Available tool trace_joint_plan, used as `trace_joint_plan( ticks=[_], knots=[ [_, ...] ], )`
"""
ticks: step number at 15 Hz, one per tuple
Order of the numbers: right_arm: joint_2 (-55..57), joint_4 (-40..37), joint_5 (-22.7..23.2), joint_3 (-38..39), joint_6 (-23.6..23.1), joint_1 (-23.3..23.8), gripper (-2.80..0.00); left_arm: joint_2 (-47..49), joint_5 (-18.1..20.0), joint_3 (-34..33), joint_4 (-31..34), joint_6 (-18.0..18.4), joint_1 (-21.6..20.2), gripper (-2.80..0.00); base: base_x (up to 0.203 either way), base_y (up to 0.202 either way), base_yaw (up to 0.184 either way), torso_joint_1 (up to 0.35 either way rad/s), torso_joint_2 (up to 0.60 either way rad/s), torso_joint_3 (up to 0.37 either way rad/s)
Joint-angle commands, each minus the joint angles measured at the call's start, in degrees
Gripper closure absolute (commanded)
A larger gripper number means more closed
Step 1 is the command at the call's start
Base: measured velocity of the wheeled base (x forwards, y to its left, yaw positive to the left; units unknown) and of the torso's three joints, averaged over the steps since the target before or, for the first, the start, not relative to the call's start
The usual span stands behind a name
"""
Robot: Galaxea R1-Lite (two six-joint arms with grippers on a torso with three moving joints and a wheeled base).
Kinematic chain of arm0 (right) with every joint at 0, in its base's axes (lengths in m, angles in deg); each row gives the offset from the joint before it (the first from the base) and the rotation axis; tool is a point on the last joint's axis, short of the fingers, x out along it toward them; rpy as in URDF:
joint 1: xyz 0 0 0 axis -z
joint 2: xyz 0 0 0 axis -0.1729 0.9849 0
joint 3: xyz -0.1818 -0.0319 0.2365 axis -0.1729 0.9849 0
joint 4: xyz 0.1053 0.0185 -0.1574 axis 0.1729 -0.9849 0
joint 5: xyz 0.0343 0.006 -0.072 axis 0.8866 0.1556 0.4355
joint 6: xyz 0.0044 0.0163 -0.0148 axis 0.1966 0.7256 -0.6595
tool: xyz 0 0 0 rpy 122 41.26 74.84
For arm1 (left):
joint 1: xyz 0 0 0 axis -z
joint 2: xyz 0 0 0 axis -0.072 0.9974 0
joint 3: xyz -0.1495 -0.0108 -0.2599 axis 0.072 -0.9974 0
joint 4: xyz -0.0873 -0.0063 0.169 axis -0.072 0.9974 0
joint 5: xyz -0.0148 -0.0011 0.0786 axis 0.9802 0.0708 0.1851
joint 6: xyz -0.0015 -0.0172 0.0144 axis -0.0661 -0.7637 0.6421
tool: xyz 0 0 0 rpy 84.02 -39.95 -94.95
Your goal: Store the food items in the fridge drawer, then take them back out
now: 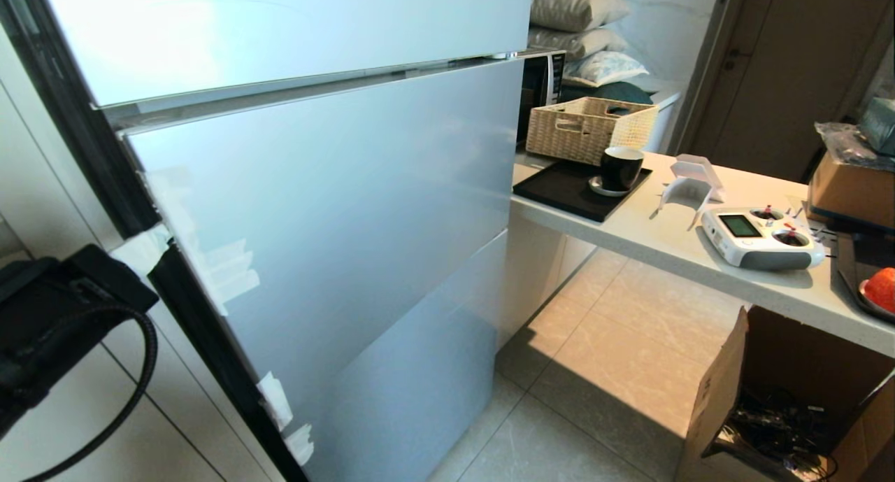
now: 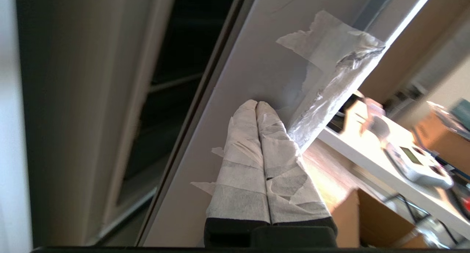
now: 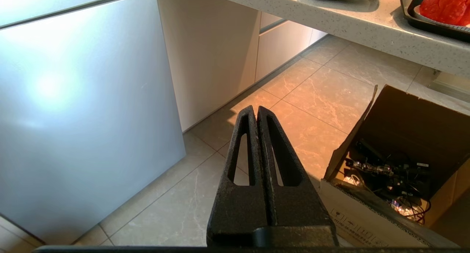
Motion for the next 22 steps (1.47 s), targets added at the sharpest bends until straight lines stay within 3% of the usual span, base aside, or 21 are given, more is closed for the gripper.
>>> trace_joint_plan(
  ticks=[1, 6, 7, 8, 10, 11, 17, 18, 19, 21, 22],
  knots=[
    [0.05, 0.01, 0.02, 0.0, -0.03, -0.02, 0.0, -1.44, 0.92, -1.15, -0.18, -0.11, 2.73, 0.0, 0.0, 0.0, 0.0, 0.0, 0.0, 0.0],
    [0.05, 0.01, 0.02, 0.0, -0.03, -0.02, 0.0, -1.69, 3.08, -4.61, 0.0, -0.44, 11.81, 0.0, 0.0, 0.0, 0.0, 0.0, 0.0, 0.0],
    [0.05, 0.01, 0.02, 0.0, -0.03, -0.02, 0.0, -1.99, 4.43, -5.52, -0.03, -1.44, 13.46, 0.0, 0.0, 0.0, 0.0, 0.0, 0.0, 0.0],
    [0.05, 0.01, 0.02, 0.0, -0.03, -0.02, 0.0, -3.01, 6.6, -6.05, -0.04, -4.67, 14.17, 0.0, 0.0, 0.0, 0.0, 0.0, 0.0, 0.0],
    [0.05, 0.01, 0.02, 0.0, -0.03, -0.02, 0.0, -5.95, 12.26, -6.32, 0.03, -12.81, 14.15, 0.0, 0.0, 0.0, 0.0, 0.0, 0.0, 0.0],
    [0.05, 0.01, 0.02, 0.0, -0.03, -0.02, 0.0, -6.77, 12.8, -5.97, 0.12, -14.48, 13.57, 0.0, 0.0, 0.0, 0.0, 0.0, 0.0, 0.0],
    [0.05, 0.01, 0.02, 0.0, -0.03, -0.02, 0.0, -9.69, 10.21, -3.14, 4.24, -14.07, 11.75, 0.0, 0.0, 0.0, 0.0, 0.0, 0.0, 0.0],
    [0.05, 0.01, 0.02, 0.0, -0.03, -0.02, 0.0, -11.28, 9.64, -2.34, 7.52, -12.83, 11.72, 0.0, 0.0, 0.0, 0.0, 0.0, 0.0, 0.0],
    [0.05, 0.01, 0.02, 0.0, -0.03, -0.02, 0.0, -12.74, 7.97, -2.07, 11.13, -8.21, 11.68, 0.0, 0.0, 0.0, 0.0, 0.0, 0.0, 0.0],
    [0.05, 0.01, 0.02, 0.0, -0.03, -0.02, 0.0, -16.05, 1.02, -2.31, 18.9, 4.56, 11.66, 0.0, 0.0, 0.0, 0.0, 0.0, 0.0, 0.0],
    [0.05, 0.01, 0.02, 0.0, -0.03, -0.02, 0.0, -18.69, -3.1, -2.62, 21.6, 9.16, 11.66, 0.0, 0.0, 0.0, 0.0, 0.0, 0.0, 0.0]
  ],
)
